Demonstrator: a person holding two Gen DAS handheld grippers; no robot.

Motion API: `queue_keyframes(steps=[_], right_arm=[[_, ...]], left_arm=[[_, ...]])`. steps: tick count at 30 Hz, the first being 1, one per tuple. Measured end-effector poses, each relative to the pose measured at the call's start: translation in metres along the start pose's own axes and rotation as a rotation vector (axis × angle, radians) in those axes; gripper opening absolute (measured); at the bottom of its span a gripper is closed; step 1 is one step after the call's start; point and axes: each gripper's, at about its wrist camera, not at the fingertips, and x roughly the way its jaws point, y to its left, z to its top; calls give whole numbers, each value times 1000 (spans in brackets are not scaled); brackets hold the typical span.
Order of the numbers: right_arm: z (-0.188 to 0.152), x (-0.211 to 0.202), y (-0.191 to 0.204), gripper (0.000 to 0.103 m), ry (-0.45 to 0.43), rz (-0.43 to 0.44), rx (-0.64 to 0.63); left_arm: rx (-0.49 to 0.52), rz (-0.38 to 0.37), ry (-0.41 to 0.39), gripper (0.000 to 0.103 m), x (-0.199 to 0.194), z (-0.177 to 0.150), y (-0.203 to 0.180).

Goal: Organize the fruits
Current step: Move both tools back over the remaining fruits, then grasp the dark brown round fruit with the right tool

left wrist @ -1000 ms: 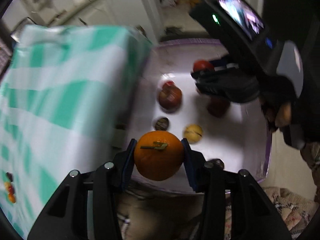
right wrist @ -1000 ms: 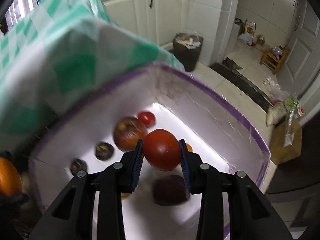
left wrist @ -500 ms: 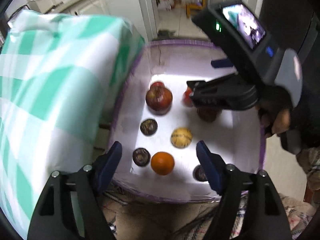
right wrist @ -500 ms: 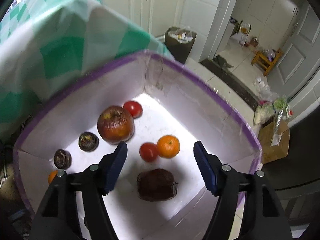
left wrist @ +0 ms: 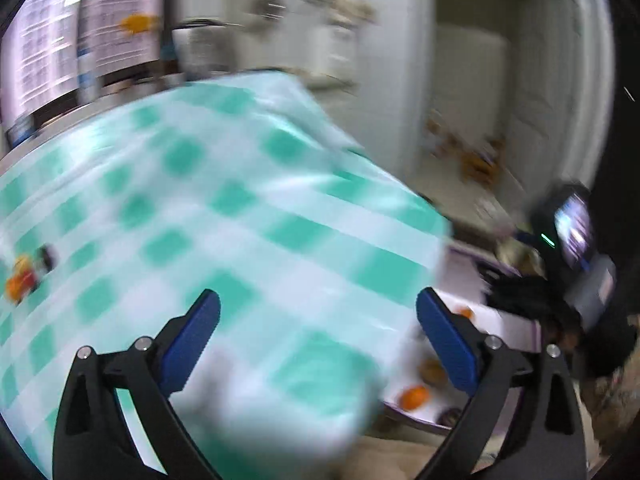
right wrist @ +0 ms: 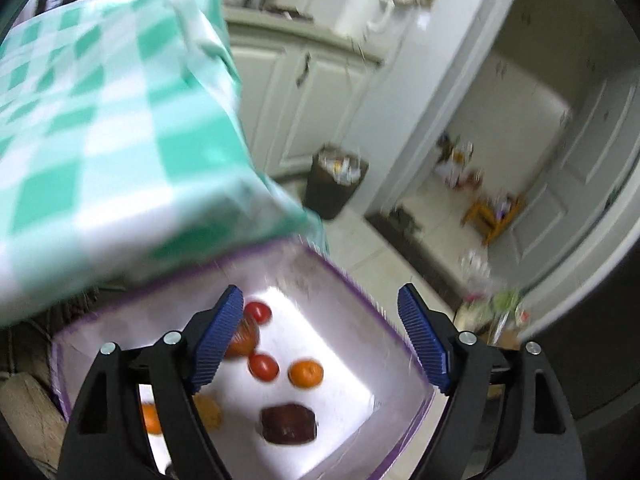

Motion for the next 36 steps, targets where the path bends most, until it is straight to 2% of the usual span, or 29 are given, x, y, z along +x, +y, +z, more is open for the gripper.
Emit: queue_keyframes(steps=[6,10,13,16,20,23,30,33,36], right_arm=[[30,-38,44,83,-112,28,-116],[47,-55,84,86,-150,66,-209],[63,-64,121,86,-172,151,-272],[88,-71,157,86,-166,319,-274],[124,-66,217,86,-108,554,-248],[148,-61,271,86,-89,633,-272],[204,-57,376,86,-92,742,-329],[223,-54,420,80,-100,743,-400],[241,-52,458,72,-96,759,-447]], left_arm=[[-187,190,-36,101,-31,-7,99],[-262,278,-33,101,-48,-20,149],[-246,363,8,101,-45,-27,180],[-251,448,51,101,-40,-33,215],[-342,498,88,101,-32,-38,265],[-400,551,106,101,-28,-40,303],[-629,557,25,101,-50,-55,359],[-705,560,-7,101,-63,-65,371],[-727,557,-12,101,-65,-68,378]])
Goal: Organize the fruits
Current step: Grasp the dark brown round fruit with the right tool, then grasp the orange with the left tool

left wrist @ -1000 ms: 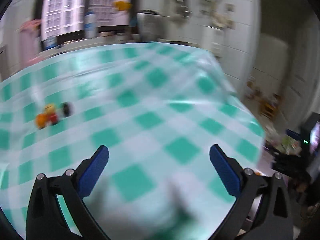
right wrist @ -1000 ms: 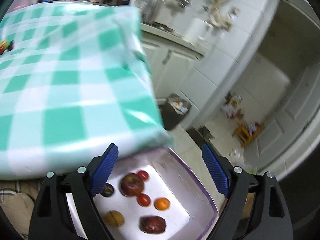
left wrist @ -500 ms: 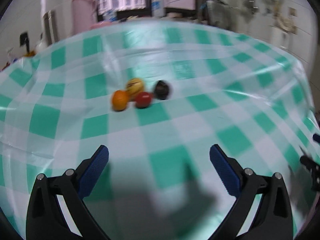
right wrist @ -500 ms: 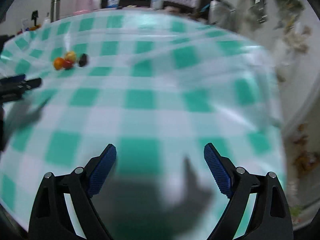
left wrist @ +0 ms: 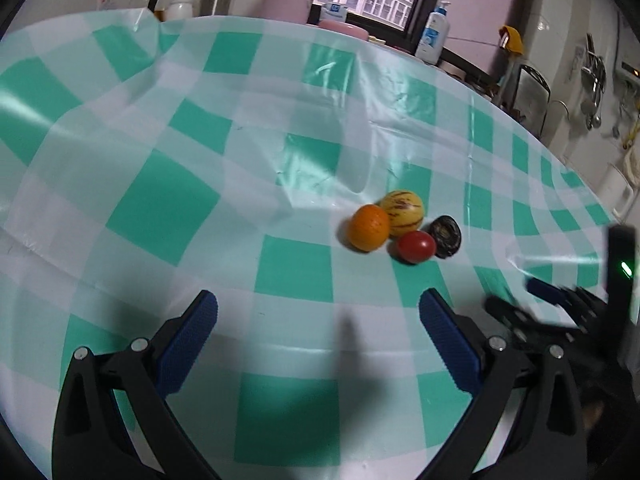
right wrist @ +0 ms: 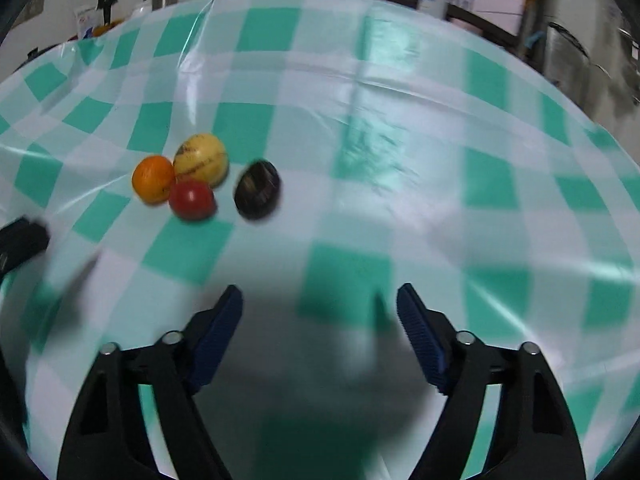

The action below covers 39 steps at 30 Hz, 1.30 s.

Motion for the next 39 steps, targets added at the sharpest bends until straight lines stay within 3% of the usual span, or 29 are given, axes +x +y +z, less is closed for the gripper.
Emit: queue_keyframes(steps=[10,13,19,27,31,39], right_arm=[[58,54,30,51,41,51,-18],[63,58,31,36,44,82,2],[42,33,3,36,-4,116,180],[13,32,-55,36,-14,258,485],[12,31,-55,36,-16,276,488],[3,24,-55,36,-19,290,490]], left_arm=[[-11,-2,22,101,7,2,3],[-10,-5,24,101,7,1,2],[-8,-5,33,101,8,0,1],[-2,25,106,101,31,11,-2],[100,67,128,100,57,27,-22],[153,102,180,74,107,54,-41]])
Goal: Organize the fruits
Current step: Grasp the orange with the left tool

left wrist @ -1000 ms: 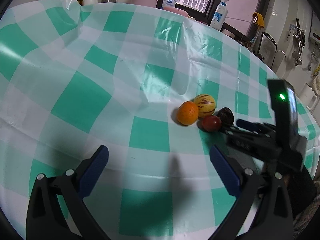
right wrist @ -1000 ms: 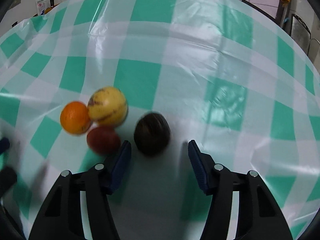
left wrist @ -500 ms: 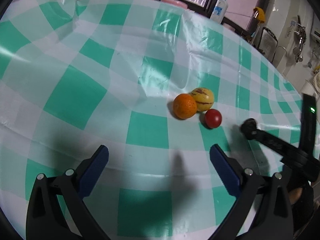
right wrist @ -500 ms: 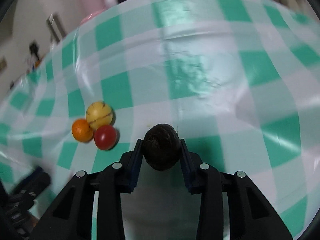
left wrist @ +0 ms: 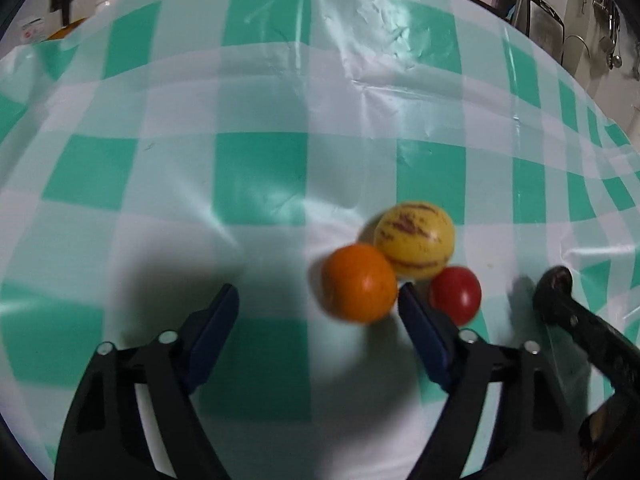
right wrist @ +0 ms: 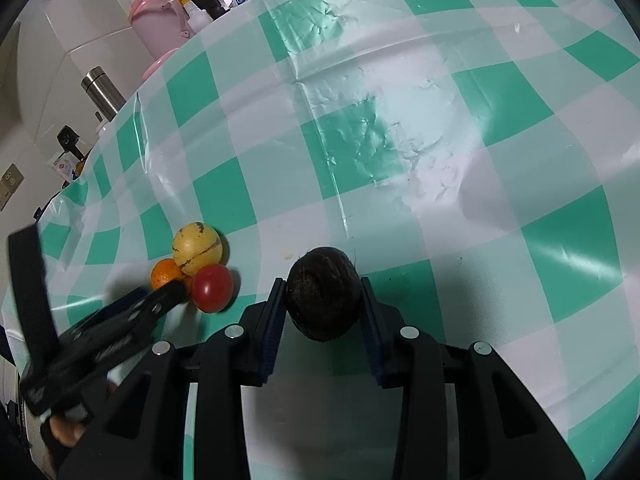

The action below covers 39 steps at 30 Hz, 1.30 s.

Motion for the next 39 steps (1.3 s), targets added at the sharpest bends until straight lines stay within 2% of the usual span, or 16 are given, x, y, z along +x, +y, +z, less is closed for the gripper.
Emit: queue_keyframes(steps=[1,2,3,6,8,13,24,28,32,39], right_arm=[[0,2,1,36,0,1,0],[0,2,1,36,0,3,1],[0,2,1,36,0,4,2],[0,4,1,36,0,12,4],[0,3,0,36,0,14,4],[1,4,0,36,0,18,7],[1,5,-1,36,-1,23,17],[-2,1,0,36,17,20,19],[-30,-27,9,36,14,15,7],[-99,-95,31,36,-40,13,-106]], left_arm=[[6,-17,7,71,3,2,-1],[10,-39,4,60,3,2,-1],[20,-75,-6,38,0,0,-2],[43,-42,-31,37,-10,-7,-7],[61,-50,-46,37,-19,-14,-7],[5,-51,-68,37,-38,-31,4],[5,70,-154,37,-87,-78,6],[10,82,-173,37,-110,-97,4],[38,95,-188,37,-131,-118,2],[109,86,-205,37,-154,-150,-11]])
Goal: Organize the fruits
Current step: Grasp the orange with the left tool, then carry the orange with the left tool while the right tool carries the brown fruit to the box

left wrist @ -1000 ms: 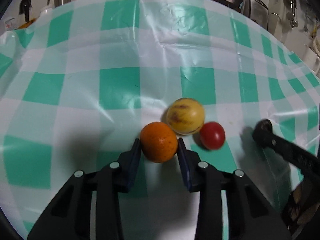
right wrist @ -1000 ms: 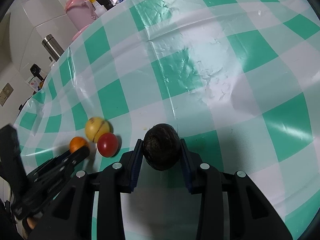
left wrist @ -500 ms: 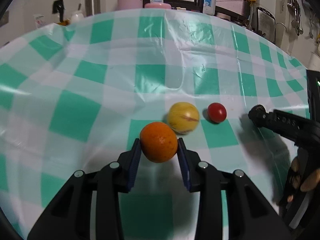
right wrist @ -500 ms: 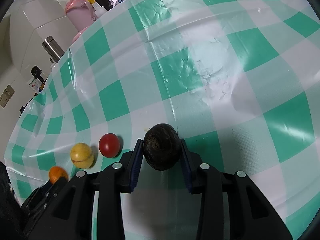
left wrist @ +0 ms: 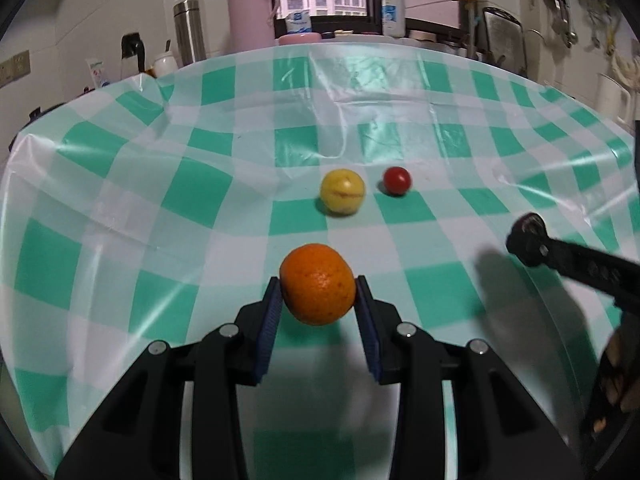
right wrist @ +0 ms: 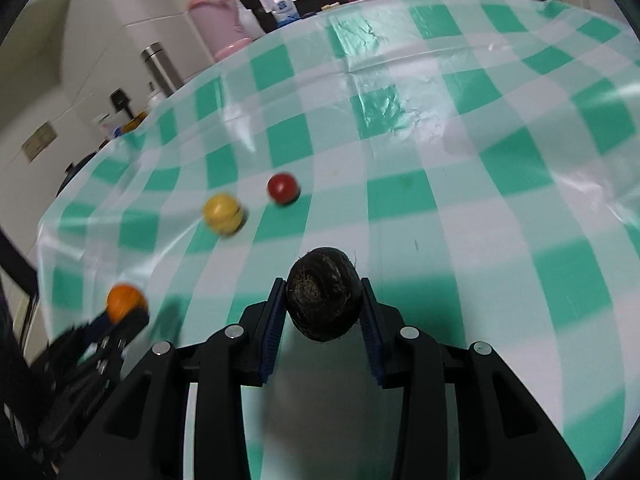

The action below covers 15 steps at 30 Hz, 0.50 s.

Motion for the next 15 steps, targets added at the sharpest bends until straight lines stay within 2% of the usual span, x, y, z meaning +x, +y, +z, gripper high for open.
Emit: queue_keyframes(steps=[4,15], right_arm=[[-25,-31,-3,36,-13,-14,-21],[-63,-97,-31,36,-63,-67,-30]], left_arm=[[44,-13,-17,37,-16,-13,-14],[187,-76,-45,37,-50,-36,-71]])
